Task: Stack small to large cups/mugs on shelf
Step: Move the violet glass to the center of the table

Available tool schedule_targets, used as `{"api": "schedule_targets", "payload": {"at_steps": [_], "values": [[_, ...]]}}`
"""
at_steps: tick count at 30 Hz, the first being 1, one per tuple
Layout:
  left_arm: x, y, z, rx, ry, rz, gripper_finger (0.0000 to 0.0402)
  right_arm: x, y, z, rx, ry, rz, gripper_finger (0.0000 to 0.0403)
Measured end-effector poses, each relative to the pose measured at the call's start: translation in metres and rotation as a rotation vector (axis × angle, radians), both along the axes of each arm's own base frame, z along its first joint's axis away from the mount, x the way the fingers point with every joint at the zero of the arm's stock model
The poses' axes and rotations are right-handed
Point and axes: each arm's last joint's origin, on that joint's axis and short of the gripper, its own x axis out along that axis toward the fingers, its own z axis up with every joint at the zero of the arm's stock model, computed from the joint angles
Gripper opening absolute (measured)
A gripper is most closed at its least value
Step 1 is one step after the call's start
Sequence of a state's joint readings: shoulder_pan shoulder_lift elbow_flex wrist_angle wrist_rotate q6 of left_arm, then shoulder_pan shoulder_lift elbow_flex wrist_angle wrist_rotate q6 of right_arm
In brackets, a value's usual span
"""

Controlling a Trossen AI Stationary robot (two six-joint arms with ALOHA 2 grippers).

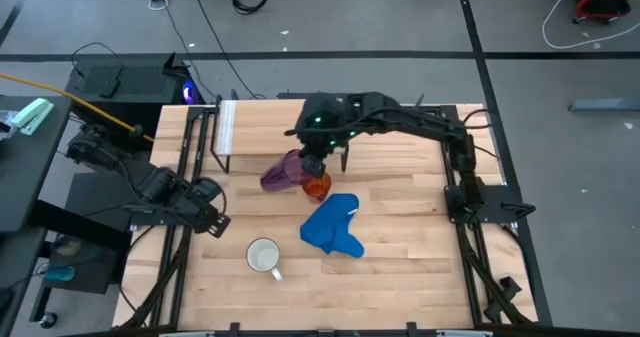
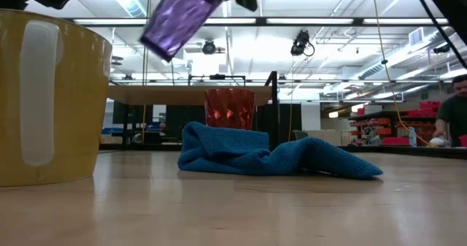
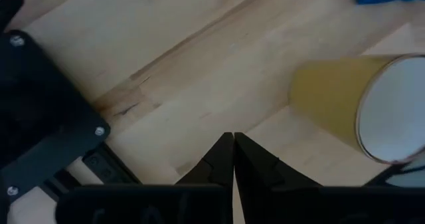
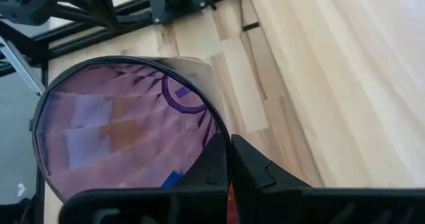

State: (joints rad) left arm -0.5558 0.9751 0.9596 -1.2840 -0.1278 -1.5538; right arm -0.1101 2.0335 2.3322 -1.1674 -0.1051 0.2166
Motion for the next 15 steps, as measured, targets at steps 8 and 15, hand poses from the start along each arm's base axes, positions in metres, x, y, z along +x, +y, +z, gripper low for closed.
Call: {"api": "schedule_targets", "payload": {"at_steps": [8,15], "values": [[-0.006,-0.006,0.0,0.037,-0.017,0.02,0.0018,0.028,0.002,-0.039,-0.004,0.079,0.026,0.0004],[-0.007,-0.007,0.0,0.066,-0.042,0.027,0.0015,0.049,0.007,-0.067,-0.016,0.104,0.062,0.0004]]}}
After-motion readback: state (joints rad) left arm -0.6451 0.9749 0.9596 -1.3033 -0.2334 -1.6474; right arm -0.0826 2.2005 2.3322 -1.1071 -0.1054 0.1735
